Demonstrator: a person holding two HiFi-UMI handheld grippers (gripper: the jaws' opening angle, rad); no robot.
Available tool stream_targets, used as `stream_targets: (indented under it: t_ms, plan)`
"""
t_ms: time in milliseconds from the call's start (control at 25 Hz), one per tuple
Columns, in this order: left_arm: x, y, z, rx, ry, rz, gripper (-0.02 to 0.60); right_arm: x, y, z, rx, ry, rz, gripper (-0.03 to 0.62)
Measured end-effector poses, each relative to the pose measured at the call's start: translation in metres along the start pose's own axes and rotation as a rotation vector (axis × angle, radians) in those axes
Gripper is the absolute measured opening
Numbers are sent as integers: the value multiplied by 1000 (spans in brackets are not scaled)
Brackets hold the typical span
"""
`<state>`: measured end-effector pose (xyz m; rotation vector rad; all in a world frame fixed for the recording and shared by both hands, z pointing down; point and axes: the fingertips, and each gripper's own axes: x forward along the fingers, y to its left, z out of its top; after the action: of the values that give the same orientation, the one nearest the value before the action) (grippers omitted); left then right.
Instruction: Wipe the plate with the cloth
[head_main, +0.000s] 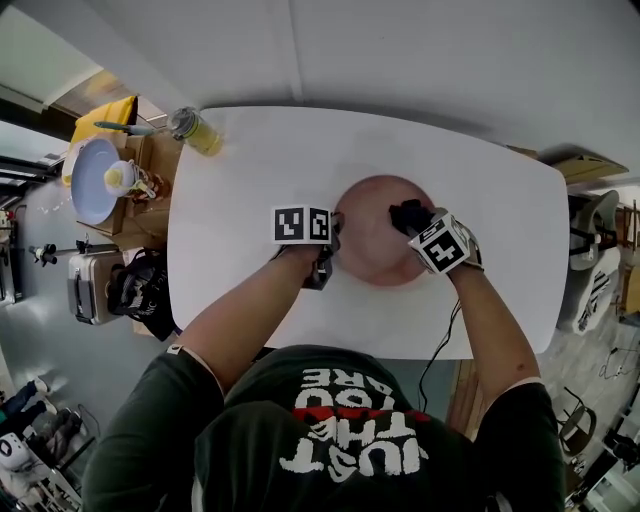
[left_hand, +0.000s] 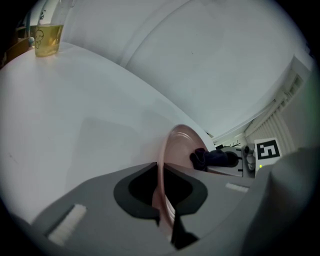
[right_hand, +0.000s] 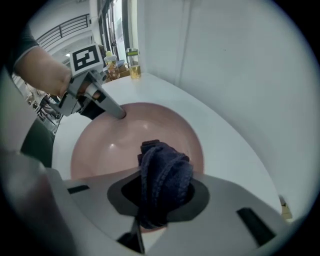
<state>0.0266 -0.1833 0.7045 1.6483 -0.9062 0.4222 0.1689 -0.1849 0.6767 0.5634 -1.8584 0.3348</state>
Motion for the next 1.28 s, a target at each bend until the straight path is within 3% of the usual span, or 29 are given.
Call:
stream_targets:
  t_ms: [240, 520, 640, 760, 960, 1160, 1280]
  plan:
    - [1, 1, 2, -6, -18, 10, 21, -9, 55, -31, -65, 63, 74, 74]
    - [0, 1, 2, 9, -8, 12, 21, 4, 123, 6, -115, -6, 172, 74]
    - [2, -2, -1, 36, 15, -2, 20, 17, 115, 32, -91, -61, 146, 74]
    - [2, -2, 1, 24, 12, -15, 20, 25, 77, 49, -8, -106, 71, 74]
    - [4, -2, 5, 26, 18, -25, 20, 17, 10, 35, 114, -107, -78, 74]
    - [3, 0, 5, 27, 23, -24, 20, -32, 36, 31, 199, -273, 18, 74]
    - [3, 1, 2, 31, 38, -26, 23, -64, 67, 7, 279, -351, 87, 74]
